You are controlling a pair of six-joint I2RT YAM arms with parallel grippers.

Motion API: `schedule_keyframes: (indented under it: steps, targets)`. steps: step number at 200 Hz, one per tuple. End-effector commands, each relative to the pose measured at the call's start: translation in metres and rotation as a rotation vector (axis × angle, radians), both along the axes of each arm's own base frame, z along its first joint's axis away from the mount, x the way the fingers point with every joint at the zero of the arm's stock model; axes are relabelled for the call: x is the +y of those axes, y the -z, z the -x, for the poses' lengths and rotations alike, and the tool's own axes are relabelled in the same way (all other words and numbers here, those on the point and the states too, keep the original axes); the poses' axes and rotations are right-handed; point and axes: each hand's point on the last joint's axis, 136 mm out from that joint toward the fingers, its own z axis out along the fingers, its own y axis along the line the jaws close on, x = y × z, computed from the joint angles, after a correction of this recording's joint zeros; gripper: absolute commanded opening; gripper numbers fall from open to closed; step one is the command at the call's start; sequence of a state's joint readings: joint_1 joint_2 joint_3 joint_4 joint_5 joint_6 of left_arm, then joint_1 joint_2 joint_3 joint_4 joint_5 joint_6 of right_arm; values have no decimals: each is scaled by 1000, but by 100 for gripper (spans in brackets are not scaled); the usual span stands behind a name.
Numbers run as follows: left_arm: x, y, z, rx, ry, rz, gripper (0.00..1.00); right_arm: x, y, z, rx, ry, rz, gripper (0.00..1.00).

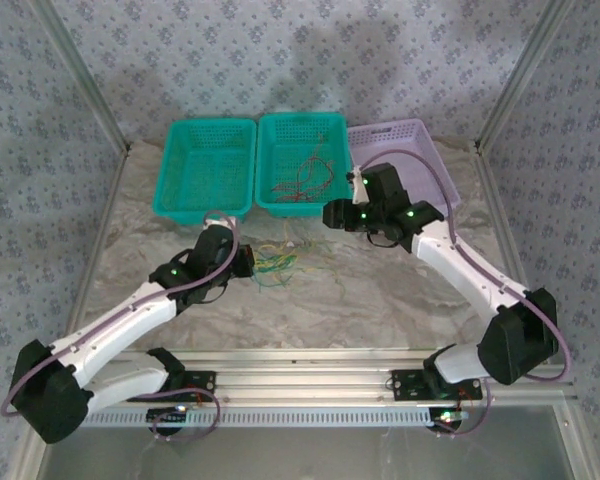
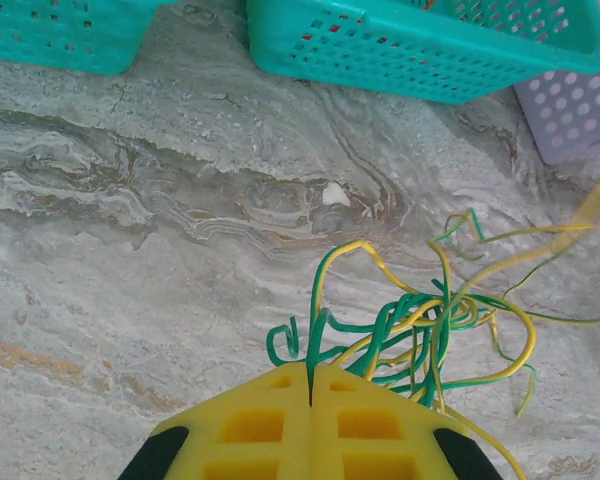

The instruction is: Untangle the cables

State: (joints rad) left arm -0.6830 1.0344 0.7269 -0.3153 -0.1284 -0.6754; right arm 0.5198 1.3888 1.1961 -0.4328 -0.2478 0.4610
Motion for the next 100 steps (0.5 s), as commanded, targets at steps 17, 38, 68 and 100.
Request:
schedule_keyframes:
  steps: [17,38,68,100]
  targets:
    - [-3,-31,-3,-64,-18,52,0,32,-26,23,-64,-98,-56,55]
    - [-3,-34,-3,-64,-25,42,0,57,-24,45,-56,-157,-55,52]
    - [-3,-34,-4,-59,-31,33,0,60,-4,63,-13,-149,-22,52]
    - [0,-30,-4,-43,-52,20,0,73,7,84,16,-186,-24,51]
